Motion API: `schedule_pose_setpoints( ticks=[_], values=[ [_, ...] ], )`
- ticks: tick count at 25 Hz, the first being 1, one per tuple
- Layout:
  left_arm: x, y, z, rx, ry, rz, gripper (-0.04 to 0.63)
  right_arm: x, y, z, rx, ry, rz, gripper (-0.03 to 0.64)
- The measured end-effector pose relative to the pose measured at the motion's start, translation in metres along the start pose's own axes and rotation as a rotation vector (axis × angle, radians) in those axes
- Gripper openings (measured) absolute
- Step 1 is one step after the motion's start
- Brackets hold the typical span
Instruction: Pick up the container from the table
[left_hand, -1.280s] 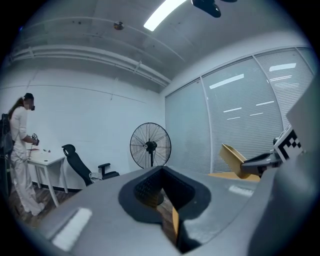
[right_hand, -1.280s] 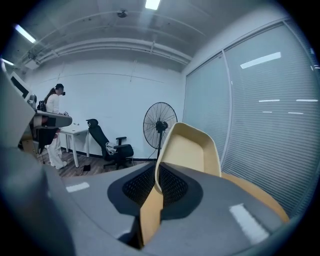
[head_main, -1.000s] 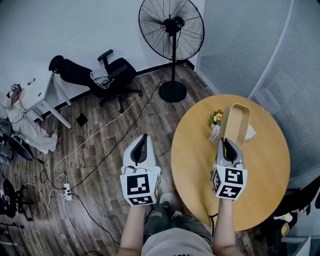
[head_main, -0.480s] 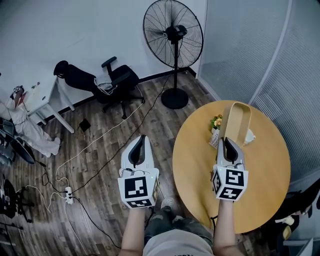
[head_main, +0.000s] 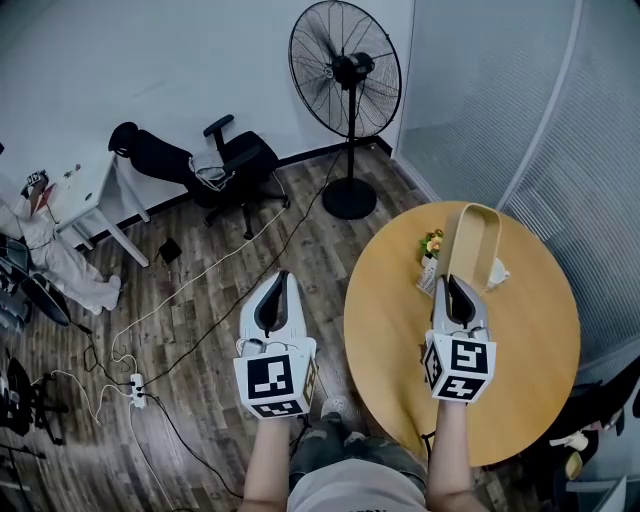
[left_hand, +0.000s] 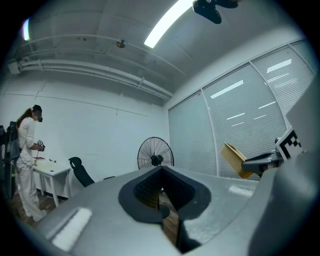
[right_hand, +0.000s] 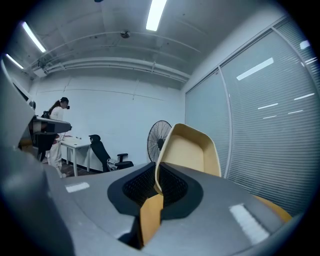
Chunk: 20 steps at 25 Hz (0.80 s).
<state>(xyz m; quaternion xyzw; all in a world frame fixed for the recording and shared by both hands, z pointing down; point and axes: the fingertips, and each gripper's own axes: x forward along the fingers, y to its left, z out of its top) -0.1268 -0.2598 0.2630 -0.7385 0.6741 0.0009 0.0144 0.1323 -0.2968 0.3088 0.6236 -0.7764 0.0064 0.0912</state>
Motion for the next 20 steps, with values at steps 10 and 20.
schedule_pose_setpoints(
  ticks=[10,20],
  values=[
    [-0.002,-0.007,-0.002,-0.003,-0.001,-0.004,0.0,-0.005,-0.003,-0.002,-0.001,-0.002,0.001,0.051],
    [0.001,-0.013,-0.002,-0.002,0.002,-0.022,0.0,-0.003,-0.003,-0.002,-0.004,-0.001,0.002,0.051]
  ],
)
